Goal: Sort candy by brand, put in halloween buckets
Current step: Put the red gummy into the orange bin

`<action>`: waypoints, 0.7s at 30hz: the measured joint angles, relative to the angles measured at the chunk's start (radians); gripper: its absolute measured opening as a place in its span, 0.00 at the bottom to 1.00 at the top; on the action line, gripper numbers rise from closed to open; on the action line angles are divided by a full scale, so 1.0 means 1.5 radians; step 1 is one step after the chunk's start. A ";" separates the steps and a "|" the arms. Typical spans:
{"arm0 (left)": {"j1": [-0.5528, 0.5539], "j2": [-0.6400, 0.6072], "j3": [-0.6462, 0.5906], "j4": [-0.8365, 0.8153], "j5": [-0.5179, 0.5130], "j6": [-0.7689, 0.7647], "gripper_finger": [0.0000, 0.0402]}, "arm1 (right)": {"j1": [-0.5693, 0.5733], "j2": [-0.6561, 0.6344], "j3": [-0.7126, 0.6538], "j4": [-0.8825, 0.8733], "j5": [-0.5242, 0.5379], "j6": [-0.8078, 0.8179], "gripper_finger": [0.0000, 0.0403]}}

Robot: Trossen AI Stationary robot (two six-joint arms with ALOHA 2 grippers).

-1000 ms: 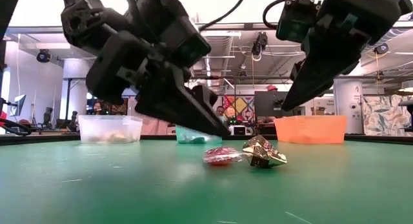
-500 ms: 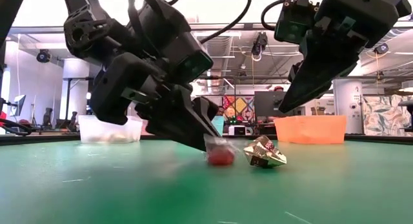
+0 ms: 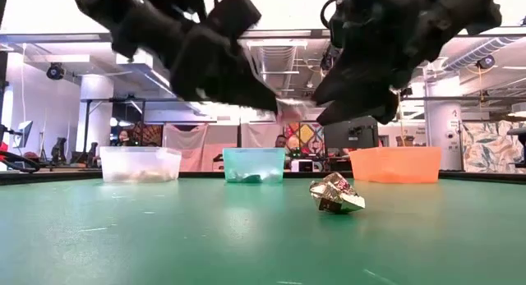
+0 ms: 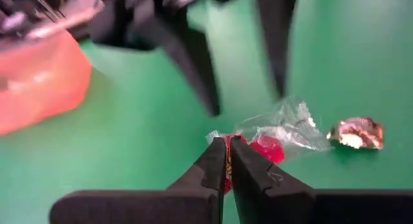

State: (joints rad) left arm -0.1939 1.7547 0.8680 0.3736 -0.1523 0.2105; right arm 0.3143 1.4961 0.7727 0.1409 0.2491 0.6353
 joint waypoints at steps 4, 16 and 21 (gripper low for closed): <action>-0.011 -0.040 0.000 -0.039 -0.055 0.015 0.00 | -0.012 0.000 0.000 -0.002 0.049 0.030 0.52; -0.053 -0.057 0.004 -0.113 -0.229 0.085 0.00 | -0.055 -0.008 0.000 0.081 -0.029 0.086 0.54; -0.059 -0.057 0.025 -0.110 -0.252 0.088 0.00 | -0.069 0.001 0.000 0.096 -0.027 0.087 0.54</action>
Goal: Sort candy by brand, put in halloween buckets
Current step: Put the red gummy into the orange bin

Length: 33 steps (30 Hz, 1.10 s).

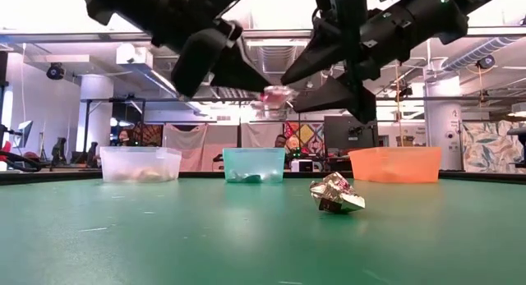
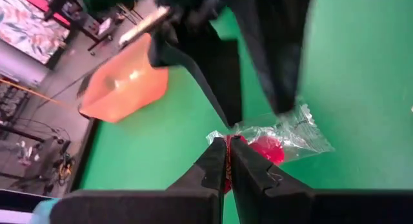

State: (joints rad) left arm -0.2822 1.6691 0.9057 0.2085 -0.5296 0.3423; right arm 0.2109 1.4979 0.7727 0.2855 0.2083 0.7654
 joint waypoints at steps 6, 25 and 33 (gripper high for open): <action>-0.001 0.000 0.025 -0.005 -0.001 0.027 0.00 | -0.001 0.027 0.000 0.063 -0.022 -0.032 0.53; -0.002 -0.049 0.029 -0.050 -0.009 -0.023 0.43 | -0.065 -0.010 0.062 -0.312 0.097 -0.048 0.02; -0.001 -0.090 0.029 -0.071 -0.027 -0.060 0.47 | -0.205 -0.008 0.245 -0.858 0.418 0.068 0.02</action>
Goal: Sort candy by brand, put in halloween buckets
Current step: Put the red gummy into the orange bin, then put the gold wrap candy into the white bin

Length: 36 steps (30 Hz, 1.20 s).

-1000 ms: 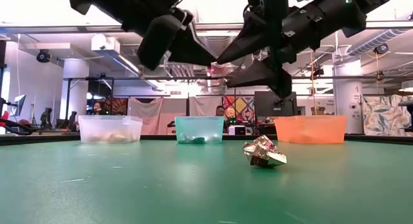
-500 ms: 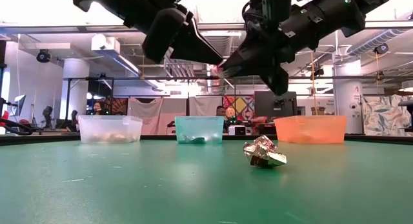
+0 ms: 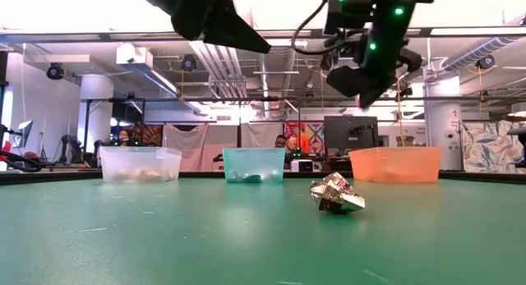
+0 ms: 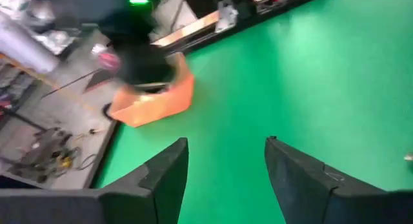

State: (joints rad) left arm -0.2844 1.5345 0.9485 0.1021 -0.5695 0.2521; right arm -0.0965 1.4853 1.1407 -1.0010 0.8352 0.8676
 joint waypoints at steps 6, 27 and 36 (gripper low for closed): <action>0.000 0.009 -0.002 -0.015 0.135 -0.018 0.47 | -0.180 0.003 0.021 -0.030 -0.111 -0.053 0.04; -0.001 0.220 -0.007 0.192 0.386 -0.023 0.46 | -0.138 -0.025 -0.013 0.094 -0.223 -0.121 0.62; 0.014 0.316 -0.008 0.334 0.409 -0.062 0.46 | -0.087 -0.025 -0.015 0.120 -0.190 -0.125 0.66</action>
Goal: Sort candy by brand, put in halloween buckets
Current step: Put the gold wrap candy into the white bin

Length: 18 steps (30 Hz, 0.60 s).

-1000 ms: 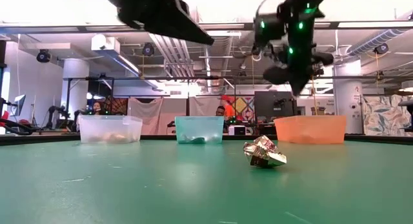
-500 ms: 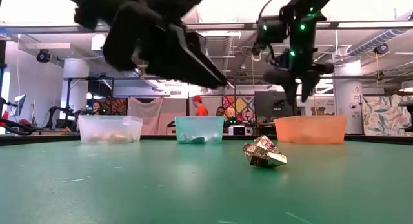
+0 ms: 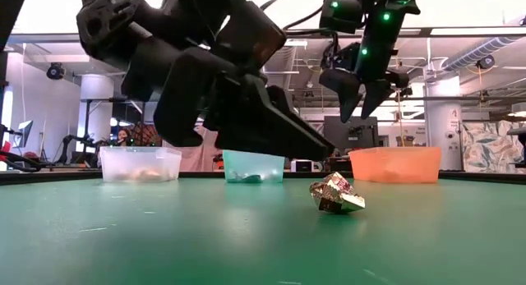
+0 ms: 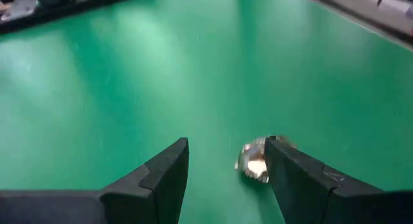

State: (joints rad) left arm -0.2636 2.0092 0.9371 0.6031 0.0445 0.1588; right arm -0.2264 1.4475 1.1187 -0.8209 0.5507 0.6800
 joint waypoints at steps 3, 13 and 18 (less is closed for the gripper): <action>0.002 0.011 0.000 0.023 0.009 -0.008 0.45 | 0.001 0.000 0.000 0.000 0.000 -0.001 0.66; 0.017 0.025 0.001 0.038 0.033 -0.032 0.29 | 0.001 0.000 -0.001 0.000 0.018 -0.014 0.66; 0.018 0.064 0.017 0.064 0.070 -0.051 0.28 | 0.001 0.000 -0.005 0.001 0.018 -0.016 0.66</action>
State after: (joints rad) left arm -0.2365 2.1055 0.9621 0.6993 0.1490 0.0819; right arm -0.2245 1.4475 1.1119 -0.8190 0.5777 0.6559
